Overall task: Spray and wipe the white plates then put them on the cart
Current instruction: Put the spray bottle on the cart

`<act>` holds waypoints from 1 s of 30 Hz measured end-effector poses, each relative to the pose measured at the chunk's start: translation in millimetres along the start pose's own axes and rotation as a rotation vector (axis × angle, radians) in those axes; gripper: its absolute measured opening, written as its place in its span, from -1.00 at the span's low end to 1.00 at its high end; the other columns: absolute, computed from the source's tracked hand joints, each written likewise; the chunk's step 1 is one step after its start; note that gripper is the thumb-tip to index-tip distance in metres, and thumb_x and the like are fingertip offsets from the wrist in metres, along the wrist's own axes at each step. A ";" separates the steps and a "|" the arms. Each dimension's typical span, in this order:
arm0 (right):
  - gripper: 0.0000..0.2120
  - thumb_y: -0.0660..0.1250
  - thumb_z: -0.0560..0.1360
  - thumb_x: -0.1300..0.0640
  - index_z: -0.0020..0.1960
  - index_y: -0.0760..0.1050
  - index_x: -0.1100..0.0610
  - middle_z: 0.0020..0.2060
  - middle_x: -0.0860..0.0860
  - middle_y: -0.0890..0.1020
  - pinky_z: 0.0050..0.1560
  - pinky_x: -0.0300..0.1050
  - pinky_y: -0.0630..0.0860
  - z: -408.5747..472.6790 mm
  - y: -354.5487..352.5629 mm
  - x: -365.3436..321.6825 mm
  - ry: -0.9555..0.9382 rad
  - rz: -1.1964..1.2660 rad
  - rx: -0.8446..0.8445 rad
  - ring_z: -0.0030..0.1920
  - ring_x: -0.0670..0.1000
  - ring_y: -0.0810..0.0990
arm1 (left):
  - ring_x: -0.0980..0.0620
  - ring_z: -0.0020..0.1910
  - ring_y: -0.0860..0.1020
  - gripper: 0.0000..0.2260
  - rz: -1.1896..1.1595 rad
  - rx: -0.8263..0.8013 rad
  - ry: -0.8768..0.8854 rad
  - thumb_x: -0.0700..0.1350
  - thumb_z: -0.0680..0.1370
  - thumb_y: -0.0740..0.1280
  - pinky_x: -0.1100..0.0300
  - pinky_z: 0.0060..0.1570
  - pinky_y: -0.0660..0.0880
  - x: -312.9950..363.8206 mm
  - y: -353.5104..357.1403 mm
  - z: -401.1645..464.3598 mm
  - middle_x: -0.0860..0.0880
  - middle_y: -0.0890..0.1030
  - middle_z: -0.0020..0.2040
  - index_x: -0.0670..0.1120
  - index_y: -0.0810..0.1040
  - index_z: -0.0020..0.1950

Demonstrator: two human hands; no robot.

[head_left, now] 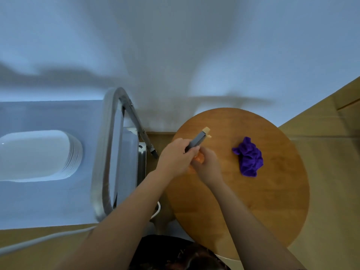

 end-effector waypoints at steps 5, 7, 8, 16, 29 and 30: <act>-0.91 0.34 0.46 -0.04 -0.08 0.44 -0.17 -0.25 -0.28 0.51 -0.21 -0.27 0.44 -7.9 -16.8 -71.9 -0.125 -0.007 0.067 -0.20 -0.22 0.51 | 0.19 -0.39 0.37 -0.71 -0.045 0.196 0.095 0.03 0.58 0.27 0.35 -0.35 0.23 35.7 -72.5 -25.4 0.14 0.39 -0.37 0.15 0.33 -0.33; -0.89 0.36 0.45 -0.08 -0.08 0.47 -0.10 -0.21 -0.22 0.55 -0.16 -0.23 0.46 -7.7 -15.7 -107.0 -0.165 -0.042 0.055 -0.18 -0.19 0.52 | 0.19 -0.37 0.39 -0.74 -0.061 0.285 0.125 0.03 0.57 0.28 0.32 -0.33 0.27 44.2 -111.7 -41.0 0.14 0.40 -0.36 0.10 0.35 -0.31; -0.84 0.35 0.44 -0.13 -0.07 0.48 -0.09 -0.19 -0.18 0.57 -0.13 -0.21 0.48 -7.0 -12.9 -125.8 -0.178 -0.059 0.038 -0.16 -0.17 0.53 | 0.18 -0.34 0.42 -0.78 -0.063 0.333 0.136 0.02 0.57 0.29 0.30 -0.31 0.31 46.2 -132.6 -48.8 0.14 0.42 -0.33 0.09 0.39 -0.27; -0.79 0.36 0.43 -0.11 -0.19 0.49 0.03 -0.28 -0.11 0.58 -0.16 -0.18 0.44 -0.4 47.2 -273.7 -0.351 -0.057 -0.007 -0.21 -0.04 0.55 | 0.05 -0.24 0.53 -0.83 0.016 0.684 0.168 -0.02 0.55 0.35 0.24 -0.21 0.46 22.2 -287.8 -107.4 0.02 0.60 -0.19 -0.10 0.57 0.04; -0.77 0.31 0.51 0.06 -0.06 0.54 0.26 -0.14 0.14 0.65 -0.04 0.04 0.53 72.3 193.4 -291.5 -0.096 -0.074 -0.142 -0.12 0.13 0.60 | 0.00 -0.26 0.43 -0.77 0.440 0.435 0.009 0.04 0.59 0.24 0.18 -0.26 0.29 -112.6 -345.0 -49.7 -0.03 0.55 -0.20 -0.10 0.53 0.04; -0.77 0.29 0.51 0.10 -0.07 0.54 0.29 -0.17 0.17 0.65 -0.09 0.03 0.50 76.8 199.7 -287.4 -0.077 -0.097 -0.131 -0.16 0.14 0.60 | -0.02 -0.26 0.43 -0.78 0.441 0.407 -0.013 0.04 0.59 0.24 0.16 -0.25 0.30 -123.0 -342.5 -43.5 -0.05 0.58 -0.19 -0.11 0.53 0.03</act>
Point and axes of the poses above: each hand's wrist, its own z-axis towards the middle knuckle, its own y-axis out of the palm, x = y × z, the point moved 10 cm from there along z, towards the middle knuckle
